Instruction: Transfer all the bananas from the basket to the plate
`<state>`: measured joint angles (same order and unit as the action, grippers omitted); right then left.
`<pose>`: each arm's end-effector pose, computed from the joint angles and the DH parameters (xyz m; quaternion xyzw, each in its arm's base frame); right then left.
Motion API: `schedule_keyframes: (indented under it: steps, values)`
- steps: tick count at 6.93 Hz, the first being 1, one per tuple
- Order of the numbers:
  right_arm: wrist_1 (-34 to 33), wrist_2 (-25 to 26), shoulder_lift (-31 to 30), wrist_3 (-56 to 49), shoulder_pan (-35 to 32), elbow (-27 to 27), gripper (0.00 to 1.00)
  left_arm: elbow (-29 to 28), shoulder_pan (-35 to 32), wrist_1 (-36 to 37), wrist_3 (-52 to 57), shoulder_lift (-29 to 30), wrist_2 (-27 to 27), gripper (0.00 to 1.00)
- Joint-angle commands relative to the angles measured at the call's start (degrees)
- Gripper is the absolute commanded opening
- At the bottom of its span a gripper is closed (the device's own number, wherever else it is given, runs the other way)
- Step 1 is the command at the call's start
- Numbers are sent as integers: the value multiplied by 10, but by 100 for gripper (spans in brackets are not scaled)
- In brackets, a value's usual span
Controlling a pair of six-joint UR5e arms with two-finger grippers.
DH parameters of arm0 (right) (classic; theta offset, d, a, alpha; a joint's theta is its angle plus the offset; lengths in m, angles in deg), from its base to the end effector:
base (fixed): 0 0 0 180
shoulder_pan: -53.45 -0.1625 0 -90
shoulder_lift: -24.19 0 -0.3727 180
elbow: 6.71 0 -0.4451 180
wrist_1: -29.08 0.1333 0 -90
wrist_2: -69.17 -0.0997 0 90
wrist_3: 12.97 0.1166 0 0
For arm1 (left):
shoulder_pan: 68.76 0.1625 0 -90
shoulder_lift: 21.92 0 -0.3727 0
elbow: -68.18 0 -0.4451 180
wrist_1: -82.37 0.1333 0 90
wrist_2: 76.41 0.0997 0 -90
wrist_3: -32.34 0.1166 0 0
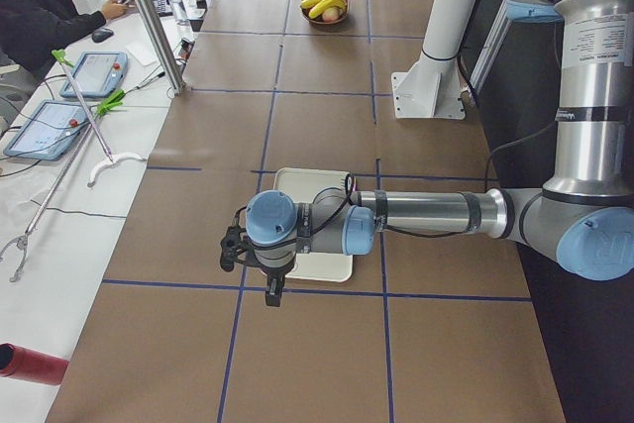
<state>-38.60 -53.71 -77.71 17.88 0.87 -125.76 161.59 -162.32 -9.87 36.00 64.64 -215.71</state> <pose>-0.2407 -0.4298 0.4082 0.1186 -0.4022 -0.1471 0.8958 -0.0774 -0.5215 0.6069 0.0437 0.4151 0.0088 0.9087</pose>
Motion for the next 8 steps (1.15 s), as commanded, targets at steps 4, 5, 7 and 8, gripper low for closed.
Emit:
schedule_keyframes:
  steps: [4, 5, 7, 8]
  values:
    - [2, 52, -18, -6, 58, 21, 74, 0, 0, -1, 1, -1, -1, 100]
    - [2, 52, -16, -6, 60, 22, 74, 0, 0, -1, 1, -1, 0, 100]
    - [2, 51, -15, -7, 59, 22, 40, -1, 0, -1, 1, 0, -1, 100]
    - [2, 50, -16, -7, 56, 17, 17, -1, 0, -1, 1, 0, -1, 100]
